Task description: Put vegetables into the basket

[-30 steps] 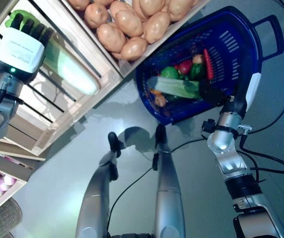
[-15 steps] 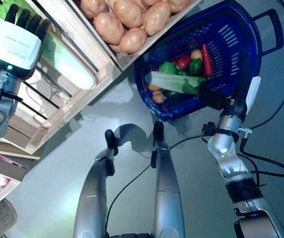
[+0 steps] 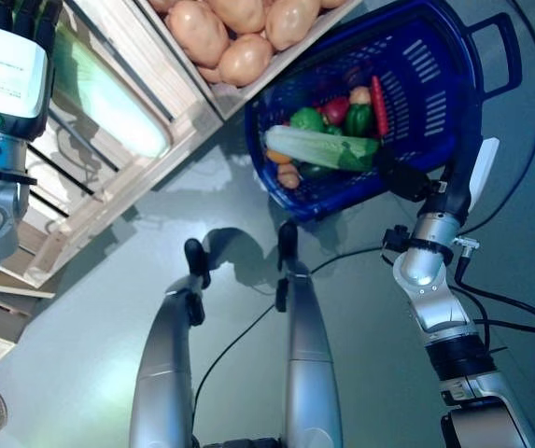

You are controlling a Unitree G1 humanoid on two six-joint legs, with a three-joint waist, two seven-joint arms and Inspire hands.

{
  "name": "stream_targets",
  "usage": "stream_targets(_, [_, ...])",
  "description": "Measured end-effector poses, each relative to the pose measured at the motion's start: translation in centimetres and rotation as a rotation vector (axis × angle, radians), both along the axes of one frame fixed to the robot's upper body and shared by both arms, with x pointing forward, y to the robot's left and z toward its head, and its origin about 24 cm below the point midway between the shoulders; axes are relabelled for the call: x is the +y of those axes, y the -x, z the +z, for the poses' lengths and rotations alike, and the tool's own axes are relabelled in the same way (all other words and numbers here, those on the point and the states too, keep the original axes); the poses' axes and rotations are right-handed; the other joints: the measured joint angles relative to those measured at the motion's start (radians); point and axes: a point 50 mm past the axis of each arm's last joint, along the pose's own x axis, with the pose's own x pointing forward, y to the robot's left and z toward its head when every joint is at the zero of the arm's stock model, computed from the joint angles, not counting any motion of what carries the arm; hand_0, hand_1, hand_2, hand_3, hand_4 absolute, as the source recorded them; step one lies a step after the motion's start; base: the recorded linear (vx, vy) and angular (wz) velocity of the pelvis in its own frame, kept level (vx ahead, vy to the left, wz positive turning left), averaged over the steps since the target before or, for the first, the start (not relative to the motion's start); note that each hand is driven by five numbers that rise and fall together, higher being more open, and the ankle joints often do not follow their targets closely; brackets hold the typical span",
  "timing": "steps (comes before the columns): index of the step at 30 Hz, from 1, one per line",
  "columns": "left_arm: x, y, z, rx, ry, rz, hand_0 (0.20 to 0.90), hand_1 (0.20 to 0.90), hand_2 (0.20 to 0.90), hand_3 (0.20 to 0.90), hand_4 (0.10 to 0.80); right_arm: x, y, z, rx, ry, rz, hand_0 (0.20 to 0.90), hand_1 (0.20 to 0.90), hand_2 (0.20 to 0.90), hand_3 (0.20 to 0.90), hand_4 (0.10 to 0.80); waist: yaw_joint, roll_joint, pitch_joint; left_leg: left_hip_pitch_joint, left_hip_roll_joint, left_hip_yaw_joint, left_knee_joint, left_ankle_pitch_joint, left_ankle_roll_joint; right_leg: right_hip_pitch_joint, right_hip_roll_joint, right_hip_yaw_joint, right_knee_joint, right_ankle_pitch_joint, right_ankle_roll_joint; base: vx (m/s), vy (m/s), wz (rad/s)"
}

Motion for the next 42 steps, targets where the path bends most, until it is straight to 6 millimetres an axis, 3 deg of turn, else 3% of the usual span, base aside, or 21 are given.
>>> stream_targets(11, [0.0,0.0,0.0,-0.008,-0.001,-0.001,0.900,0.900,0.900,0.900,0.800,0.2,0.0,0.3,-0.012,0.000,0.005,0.900,0.900,0.900,0.900,0.800,-0.010,-0.010,-0.001,-0.013,0.005,-0.015,0.017,-0.007,-0.001,-0.001,0.009,0.000,0.001,0.000,0.001,-0.002,-0.003,0.00])
stream_targets(12, [0.1,0.0,0.0,-0.007,-0.001,0.001,0.747,0.747,0.747,0.747,0.698,0.2,0.0,0.3,-0.012,0.000,0.005,0.900,0.900,0.900,0.900,0.800,-0.010,-0.010,-0.001,-0.013,0.005,-0.015,0.017,-0.007,-0.001,-0.001,0.009,0.000,0.001,0.000,0.001,0.000,0.000,0.00])
stream_targets(13, [0.1,0.0,0.0,-0.006,-0.001,0.003,0.476,0.476,0.476,0.476,0.518,0.2,0.0,0.3,-0.013,-0.001,0.004,0.900,0.900,0.900,0.900,0.800,-0.010,-0.011,-0.001,-0.013,0.005,-0.015,0.017,-0.007,-0.001,-0.001,0.009,0.000,0.001,0.000,0.001,0.000,0.000,0.00])
stream_targets(14, [0.1,0.0,0.0,-0.008,-0.001,0.002,0.314,0.314,0.314,0.314,0.409,0.2,0.0,0.3,-0.015,-0.001,0.003,0.900,0.900,0.900,0.900,0.800,-0.010,-0.011,-0.001,-0.013,0.005,-0.015,0.018,-0.007,-0.002,-0.001,0.010,0.000,0.001,0.000,0.001,0.000,0.000,0.00])
stream_targets(33, [0.2,0.2,0.0,-0.062,0.042,-0.023,0.300,0.300,0.300,0.300,0.400,0.2,0.0,0.5,-0.023,0.001,0.003,0.900,0.900,0.900,0.900,0.800,-0.008,-0.014,-0.001,-0.015,0.007,-0.016,0.023,-0.009,-0.002,-0.002,0.012,0.000,0.002,0.000,0.001,0.000,0.000,0.00])
stream_targets(42, [0.3,0.4,-1.1,-0.090,0.148,-0.086,0.300,0.300,0.300,0.300,0.400,0.4,0.0,0.3,-0.020,-0.008,0.007,0.900,0.900,0.900,0.900,0.800,-0.008,-0.020,0.000,-0.001,0.007,-0.016,0.010,-0.006,-0.006,0.008,0.013,0.000,-0.001,0.001,0.000,0.005,-0.012,0.00])
